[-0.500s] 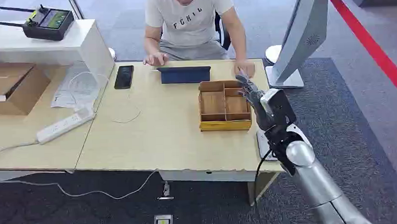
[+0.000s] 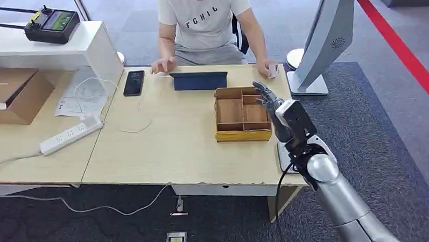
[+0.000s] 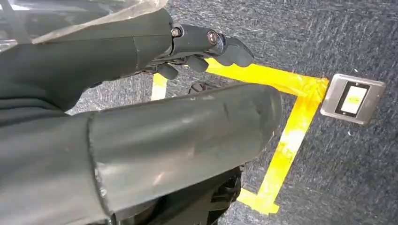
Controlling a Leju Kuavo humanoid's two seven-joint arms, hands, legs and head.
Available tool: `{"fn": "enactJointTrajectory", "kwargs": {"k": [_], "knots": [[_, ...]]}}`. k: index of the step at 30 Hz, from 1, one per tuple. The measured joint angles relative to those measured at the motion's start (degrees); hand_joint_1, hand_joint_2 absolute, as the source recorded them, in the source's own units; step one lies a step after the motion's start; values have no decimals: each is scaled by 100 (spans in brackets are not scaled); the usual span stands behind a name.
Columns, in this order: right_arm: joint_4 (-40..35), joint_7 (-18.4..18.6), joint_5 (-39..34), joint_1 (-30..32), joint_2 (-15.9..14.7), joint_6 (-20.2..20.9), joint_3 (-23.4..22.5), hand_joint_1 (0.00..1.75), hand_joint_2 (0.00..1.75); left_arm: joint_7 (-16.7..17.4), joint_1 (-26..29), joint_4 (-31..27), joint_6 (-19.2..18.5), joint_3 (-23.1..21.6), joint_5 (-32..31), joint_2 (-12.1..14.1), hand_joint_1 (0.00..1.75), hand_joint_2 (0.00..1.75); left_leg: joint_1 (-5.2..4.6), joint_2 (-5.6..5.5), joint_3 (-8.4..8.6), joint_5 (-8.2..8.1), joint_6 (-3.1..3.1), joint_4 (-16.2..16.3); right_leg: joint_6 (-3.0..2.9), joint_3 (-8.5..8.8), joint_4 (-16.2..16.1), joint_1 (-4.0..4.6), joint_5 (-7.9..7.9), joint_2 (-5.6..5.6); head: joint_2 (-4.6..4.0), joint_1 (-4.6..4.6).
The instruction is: Pass the card to the sensor for recognition and then transmit it.
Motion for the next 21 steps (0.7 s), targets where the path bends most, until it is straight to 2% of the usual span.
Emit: {"fn": "enactJointTrajectory", "kwargs": {"k": [9,13,16,17,21], "knots": [[-234,410,1421,-6,-4,-483,2,0,0,0,-1,2,9,0,20,-2,0,0,0,0,0,0,0,0,0,0,0,0,0,0,0,2],[-407,798,2628,-77,-17,-667,-4,0,0,0,0,2,-2,-7,-11,-4,0,0,0,0,0,0,0,0,0,0,0,0,0,0,0,0],[-461,1267,3994,-250,-41,-686,22,0,0,-17,-2,2,-11,-33,-35,-4,0,0,0,1,0,0,0,0,0,0,0,0,1,0,0,4],[-461,1344,4259,-331,-53,-664,35,0,175,-26,-2,2,-13,-37,-35,-4,0,0,0,1,0,0,0,1,0,0,0,0,1,0,0,-2],[-446,1517,4886,-619,-59,-575,92,0,175,-68,-4,2,-52,-42,-35,-4,0,0,0,1,0,1,0,1,1,0,0,0,2,0,0,0]]}}
